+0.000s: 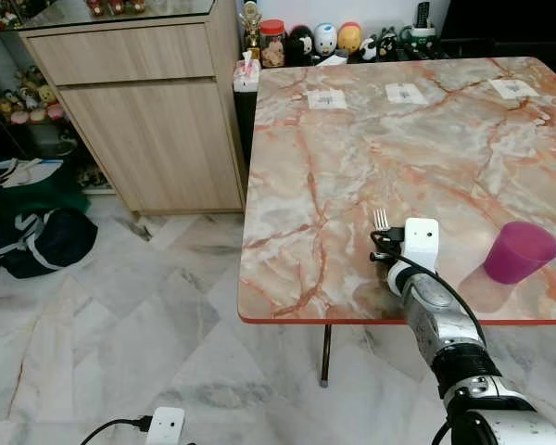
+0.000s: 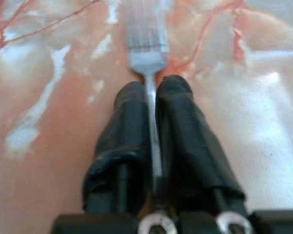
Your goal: Setting the table
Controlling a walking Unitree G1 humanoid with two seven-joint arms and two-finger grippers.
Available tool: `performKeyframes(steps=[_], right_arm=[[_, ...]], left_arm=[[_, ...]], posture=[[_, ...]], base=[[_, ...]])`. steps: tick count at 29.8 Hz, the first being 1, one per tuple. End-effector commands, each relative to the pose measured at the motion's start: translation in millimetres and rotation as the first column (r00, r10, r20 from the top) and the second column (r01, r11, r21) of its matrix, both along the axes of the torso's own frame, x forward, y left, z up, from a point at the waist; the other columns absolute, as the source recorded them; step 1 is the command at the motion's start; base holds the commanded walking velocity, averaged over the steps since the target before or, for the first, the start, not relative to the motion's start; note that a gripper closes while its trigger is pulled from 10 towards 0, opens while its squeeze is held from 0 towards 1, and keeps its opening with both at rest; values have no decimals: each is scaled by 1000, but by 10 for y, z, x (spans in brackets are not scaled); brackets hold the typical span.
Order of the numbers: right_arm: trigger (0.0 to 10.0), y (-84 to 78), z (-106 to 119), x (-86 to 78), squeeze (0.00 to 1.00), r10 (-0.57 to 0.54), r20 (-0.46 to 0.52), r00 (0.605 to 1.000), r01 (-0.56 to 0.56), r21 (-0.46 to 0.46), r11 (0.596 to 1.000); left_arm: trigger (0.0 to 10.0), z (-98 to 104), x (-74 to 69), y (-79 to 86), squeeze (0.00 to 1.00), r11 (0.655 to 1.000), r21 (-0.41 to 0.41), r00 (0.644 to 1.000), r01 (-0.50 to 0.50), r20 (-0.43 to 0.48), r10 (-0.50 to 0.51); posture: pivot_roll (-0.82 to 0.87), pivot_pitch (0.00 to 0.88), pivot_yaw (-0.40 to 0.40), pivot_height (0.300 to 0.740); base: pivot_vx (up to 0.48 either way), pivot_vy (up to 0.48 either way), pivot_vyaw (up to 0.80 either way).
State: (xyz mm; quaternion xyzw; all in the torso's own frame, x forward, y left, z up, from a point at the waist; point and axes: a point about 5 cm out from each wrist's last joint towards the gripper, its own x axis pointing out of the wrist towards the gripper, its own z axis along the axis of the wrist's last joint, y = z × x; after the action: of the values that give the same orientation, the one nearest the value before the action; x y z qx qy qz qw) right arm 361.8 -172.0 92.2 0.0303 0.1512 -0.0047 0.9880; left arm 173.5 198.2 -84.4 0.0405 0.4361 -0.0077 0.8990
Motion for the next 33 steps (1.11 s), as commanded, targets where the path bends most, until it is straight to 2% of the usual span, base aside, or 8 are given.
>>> performKeyframes(steps=[1,16,17,18,22,26,30,33], right_arm=[[0,57,-86,-30,0,21,-43,999,-21,2,1000],[0,83,-43,-24,0,27,7,1000,-27,3,1000],[5451,93,-12,-18,0,28,35,999,-28,10,1000],[10000,116,90,0,0,22,109,994,-25,22,999],[10000,161,281,6,0,15,244,970,-19,13,1000],[10000,259,595,-64,0,51,450,892,-30,-52,998],[10000,272,803,-172,0,15,554,833,-17,-1,1000],[10000,249,866,-258,0,31,592,805,-3,-49,999]], left_arm=[[10000,-23,-41,-8,0,1000,6,1000,6,-21,-6],[10000,-23,-83,122,0,1000,12,999,-3,-46,3],[10000,-25,-96,137,0,1000,13,999,-4,-48,5],[10000,-25,-109,164,0,1000,15,999,-7,-49,8],[10000,-24,-118,183,0,1000,17,999,-9,-49,10],[10000,-20,-97,157,0,1000,13,999,1,-44,0],[10000,-17,-72,122,0,1000,11,999,5,-41,-4],[10000,-21,-70,99,0,1000,9,999,12,-42,-11]], posture=[[-38,108,48,740],[-39,105,47,740],[-38,105,47,740],[-39,107,46,740],[-43,108,46,740],[-46,107,42,740],[-52,104,34,740],[-55,99,34,740]], base=[[0,0,0],[0,0,0],[0,0,0],[0,0,0],[0,0,0],[0,0,0],[0,0,0],[0,0,0]])
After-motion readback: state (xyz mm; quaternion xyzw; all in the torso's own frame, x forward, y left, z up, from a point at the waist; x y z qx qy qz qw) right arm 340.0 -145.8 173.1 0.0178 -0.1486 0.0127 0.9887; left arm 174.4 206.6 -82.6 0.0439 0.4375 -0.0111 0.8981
